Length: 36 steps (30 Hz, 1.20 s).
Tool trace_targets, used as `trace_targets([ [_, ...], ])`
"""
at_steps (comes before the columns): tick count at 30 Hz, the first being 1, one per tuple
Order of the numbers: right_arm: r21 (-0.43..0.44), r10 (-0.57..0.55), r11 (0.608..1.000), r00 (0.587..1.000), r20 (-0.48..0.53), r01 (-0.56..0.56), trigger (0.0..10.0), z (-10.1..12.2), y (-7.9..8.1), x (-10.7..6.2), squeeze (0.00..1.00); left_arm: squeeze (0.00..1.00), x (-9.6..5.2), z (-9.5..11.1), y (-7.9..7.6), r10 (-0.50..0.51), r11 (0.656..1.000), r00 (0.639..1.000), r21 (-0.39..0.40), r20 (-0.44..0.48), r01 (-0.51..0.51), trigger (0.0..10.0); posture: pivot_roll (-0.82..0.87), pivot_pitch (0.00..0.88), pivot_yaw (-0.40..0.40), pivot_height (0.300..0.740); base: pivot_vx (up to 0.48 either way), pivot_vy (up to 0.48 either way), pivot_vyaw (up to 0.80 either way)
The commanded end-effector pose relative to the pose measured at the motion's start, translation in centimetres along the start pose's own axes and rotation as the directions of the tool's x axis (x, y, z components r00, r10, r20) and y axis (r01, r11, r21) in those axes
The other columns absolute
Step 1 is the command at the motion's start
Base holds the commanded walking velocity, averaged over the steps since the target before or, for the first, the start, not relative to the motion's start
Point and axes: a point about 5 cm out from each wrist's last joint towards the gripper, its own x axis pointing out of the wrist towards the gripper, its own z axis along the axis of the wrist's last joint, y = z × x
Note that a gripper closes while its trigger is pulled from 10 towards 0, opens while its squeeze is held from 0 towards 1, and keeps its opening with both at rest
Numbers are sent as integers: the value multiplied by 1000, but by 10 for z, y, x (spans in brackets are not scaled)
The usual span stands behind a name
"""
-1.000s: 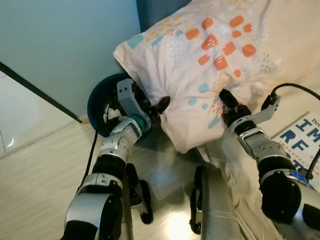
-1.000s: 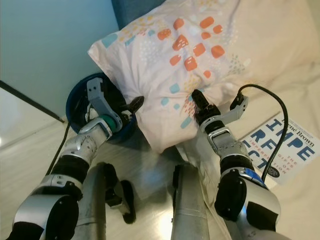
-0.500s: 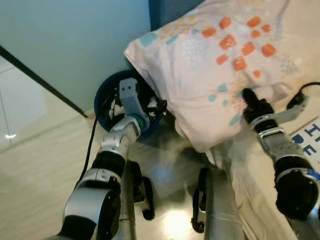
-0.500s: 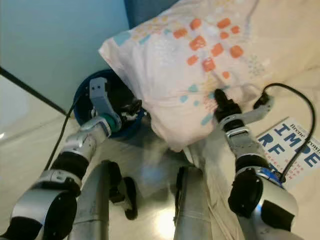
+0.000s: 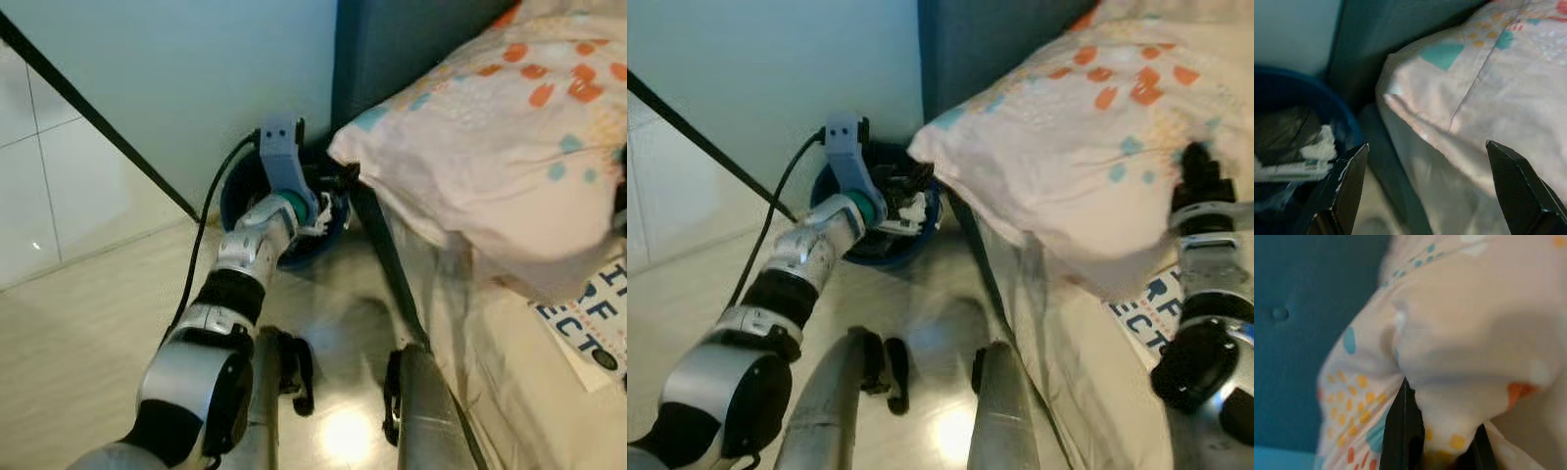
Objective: Clean up the room
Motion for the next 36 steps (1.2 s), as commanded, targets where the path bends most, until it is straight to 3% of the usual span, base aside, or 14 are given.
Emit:
trace_targets([
  [1,-40,-27,999,995,94,31,0,25,-3,-1,0,1000,-5,-14,4,0,1000,999,-19,-40,-1,10000,44,419,141,667,0,0,0],
  [4,-70,-71,994,988,137,81,0,38,-6,-2,0,1000,-9,-16,7,4,1000,999,-21,-39,-5,10000,44,417,136,667,0,0,0],
  [6,-108,-63,992,997,48,68,10000,21,-3,0,0,1000,-12,-12,9,6,1000,1000,-14,-24,-6,10000,30,411,133,667,0,0,0],
  [8,-120,-50,991,999,11,51,10000,12,-2,1,0,1000,-13,-11,8,6,1000,1000,-8,-19,-6,10000,30,411,133,667,0,0,0],
  [12,-177,-34,984,981,-192,-1,10000,-51,-1,-7,0,1000,-17,-9,5,-11,1000,1000,17,-7,11,10000,24,399,132,667,0,0,0],
  [13,-177,-34,984,981,-192,-1,10000,-51,-1,-7,0,1000,-17,-9,5,-11,1000,1000,17,-7,11,10000,24,399,132,667,0,0,0],
  [15,-162,-24,987,965,-260,-19,10000,-86,0,-17,0,812,-21,-12,8,-6,999,1000,34,-12,6,10000,27,387,135,667,0,0,0],
  [16,-150,-18,988,959,-282,-26,10000,-99,1,-22,0,510,-23,-13,9,-3,999,1000,41,-11,3,10000,26,385,134,667,0,0,0],
  [17,-150,-18,988,959,-282,-26,10000,-99,1,-22,0,510,-23,-13,9,-3,999,1000,41,-11,3,10000,26,385,134,667,0,0,0],
  [18,-137,-17,990,955,-297,-25,10000,-112,3,-26,0,0,-25,-12,11,5,998,1000,65,-4,-5,10000,22,378,136,667,0,0,0],
  [20,-127,-44,992,958,-283,8,10000,-125,3,-31,0,0,-29,-9,13,15,995,1000,100,14,-17,10000,15,367,137,667,0,0,0],
  [28,-193,-28,981,965,-261,-23,10000,-131,8,-35,0,0,-36,3,13,19,980,996,194,87,-36,10000,-4,332,149,667,0,0,0],
  [32,-199,10,979,980,-199,-50,10000,-116,9,-31,0,0,-39,17,6,-23,972,991,235,132,-8,10000,-39,308,172,667,0,0,0],
  [36,-237,-52,972,985,-164,12,10000,-105,0,-31,0,0,-38,19,5,-29,971,991,239,134,-4,10000,-44,309,179,672,0,0,0],
])
